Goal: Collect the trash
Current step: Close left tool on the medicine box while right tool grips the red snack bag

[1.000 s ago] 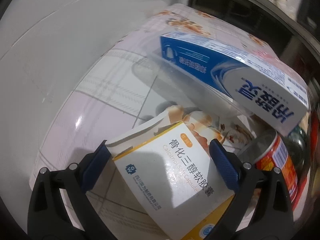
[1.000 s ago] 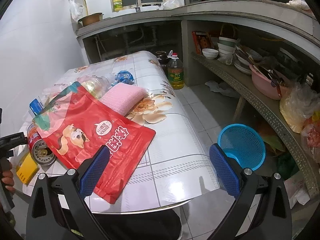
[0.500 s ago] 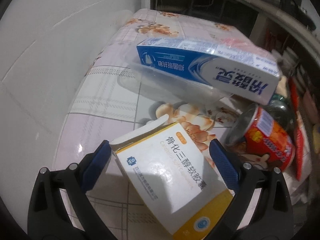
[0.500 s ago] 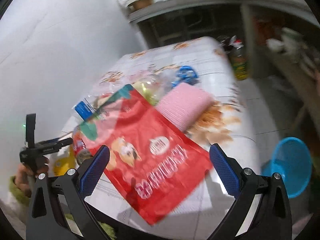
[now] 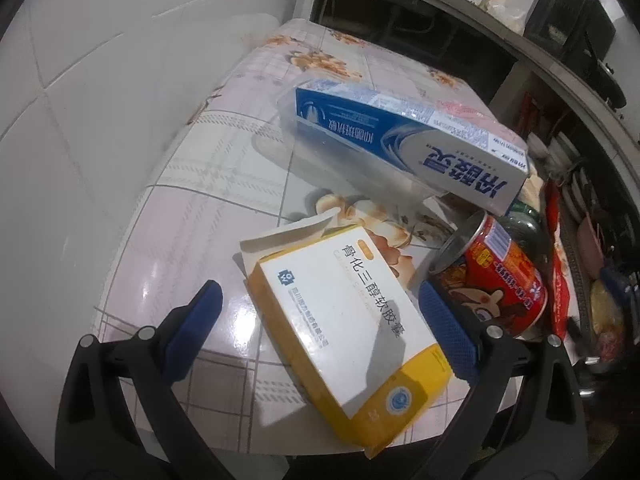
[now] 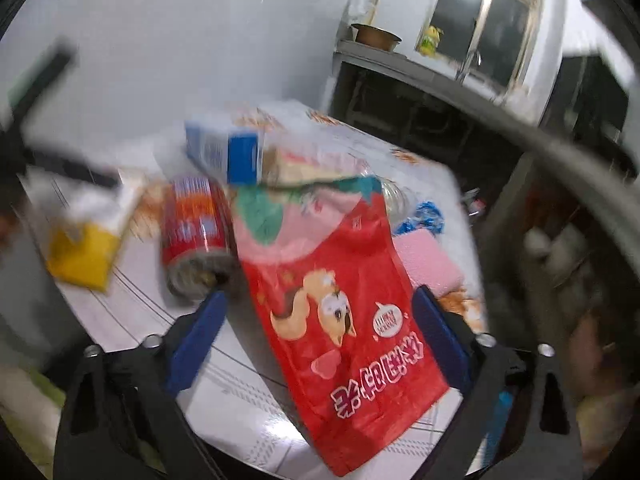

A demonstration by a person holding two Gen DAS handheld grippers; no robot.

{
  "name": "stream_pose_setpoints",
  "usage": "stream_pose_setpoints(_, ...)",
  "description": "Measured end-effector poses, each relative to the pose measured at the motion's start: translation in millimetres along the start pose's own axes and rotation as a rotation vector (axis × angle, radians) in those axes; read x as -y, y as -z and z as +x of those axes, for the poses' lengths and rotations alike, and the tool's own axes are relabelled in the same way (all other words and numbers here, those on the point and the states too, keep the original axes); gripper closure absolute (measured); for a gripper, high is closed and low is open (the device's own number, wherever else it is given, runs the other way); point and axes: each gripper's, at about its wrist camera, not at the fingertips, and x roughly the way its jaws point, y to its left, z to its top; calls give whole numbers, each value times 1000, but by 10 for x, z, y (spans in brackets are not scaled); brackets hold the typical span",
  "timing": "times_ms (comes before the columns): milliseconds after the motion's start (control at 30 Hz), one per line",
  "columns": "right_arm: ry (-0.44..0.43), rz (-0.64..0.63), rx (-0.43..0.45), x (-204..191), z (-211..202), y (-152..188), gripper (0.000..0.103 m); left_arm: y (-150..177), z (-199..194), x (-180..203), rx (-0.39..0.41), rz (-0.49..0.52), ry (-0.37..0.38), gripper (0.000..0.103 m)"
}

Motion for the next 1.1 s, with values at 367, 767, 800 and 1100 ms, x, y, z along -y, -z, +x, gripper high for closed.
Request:
stream_pose_setpoints(367,270,-140,-82,-419,264,85,57,171,-97,-6,-39,-57,86,9)
stream_pose_setpoints(767,300,-98,-89,-520,266,72,76,221,4,206,-71,-93,56,9)
stream_pose_setpoints(800,306,-94,-87,-521,263,69,76,219,26,234,-76,-87,40,9)
stream_pose_setpoints(1100,362,-112,-108,-578,350,78,65,237,138,505,-19,58,-102,9)
